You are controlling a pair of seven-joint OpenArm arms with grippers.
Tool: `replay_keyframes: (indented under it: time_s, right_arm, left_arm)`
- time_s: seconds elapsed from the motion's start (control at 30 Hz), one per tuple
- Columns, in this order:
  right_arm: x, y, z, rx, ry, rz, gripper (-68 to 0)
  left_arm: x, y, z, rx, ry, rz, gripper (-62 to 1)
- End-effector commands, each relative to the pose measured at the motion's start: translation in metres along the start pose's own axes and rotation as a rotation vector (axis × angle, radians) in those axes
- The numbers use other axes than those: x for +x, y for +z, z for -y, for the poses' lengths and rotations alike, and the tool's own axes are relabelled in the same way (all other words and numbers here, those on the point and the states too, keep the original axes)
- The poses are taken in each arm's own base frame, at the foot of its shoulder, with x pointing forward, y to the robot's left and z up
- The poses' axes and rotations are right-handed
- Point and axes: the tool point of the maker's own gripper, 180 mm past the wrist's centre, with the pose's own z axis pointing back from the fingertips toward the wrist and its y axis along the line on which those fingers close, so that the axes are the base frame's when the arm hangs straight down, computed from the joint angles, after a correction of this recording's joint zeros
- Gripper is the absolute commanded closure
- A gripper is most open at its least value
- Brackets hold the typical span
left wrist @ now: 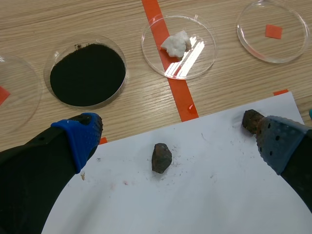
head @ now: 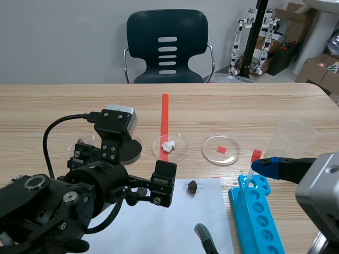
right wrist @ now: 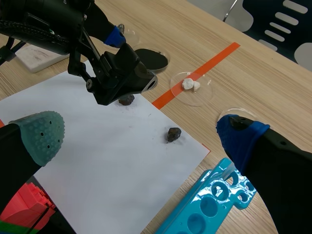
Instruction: Return to the home posture
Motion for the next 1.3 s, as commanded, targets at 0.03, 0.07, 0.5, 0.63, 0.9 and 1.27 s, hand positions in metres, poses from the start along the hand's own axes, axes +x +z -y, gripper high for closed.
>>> replay_keyframes:
  time_s: [0.03,0.07,0.5,0.63,0.9,1.27]
  right_arm:
    - [0.011,-0.001,0.003,-0.008,0.003,0.036,-67.9]
    - [0.011,-0.001,0.003,-0.008,0.003,0.036,-67.9]
    - [0.011,-0.001,0.003,-0.008,0.003,0.036,-67.9]
    - [0.011,-0.001,0.003,-0.008,0.003,0.037,-67.9]
    - [0.011,-0.001,0.003,-0.008,0.003,0.036,-67.9]
    - [0.011,-0.001,0.003,-0.008,0.003,0.036,-67.9]
  left_arm:
    - [0.009,0.000,0.003,-0.019,-0.007,0.037,-62.3]
    - [0.010,0.001,0.006,-0.045,-0.021,0.054,-62.3]
    - [0.031,0.044,-0.025,-0.156,-0.109,0.237,-62.3]
    - [0.030,0.063,-0.047,-0.166,-0.140,0.235,-62.3]
    - [0.032,0.109,-0.064,-0.192,-0.165,0.297,-62.3]
    - [0.022,0.143,-0.040,-0.247,-0.186,0.325,-62.3]
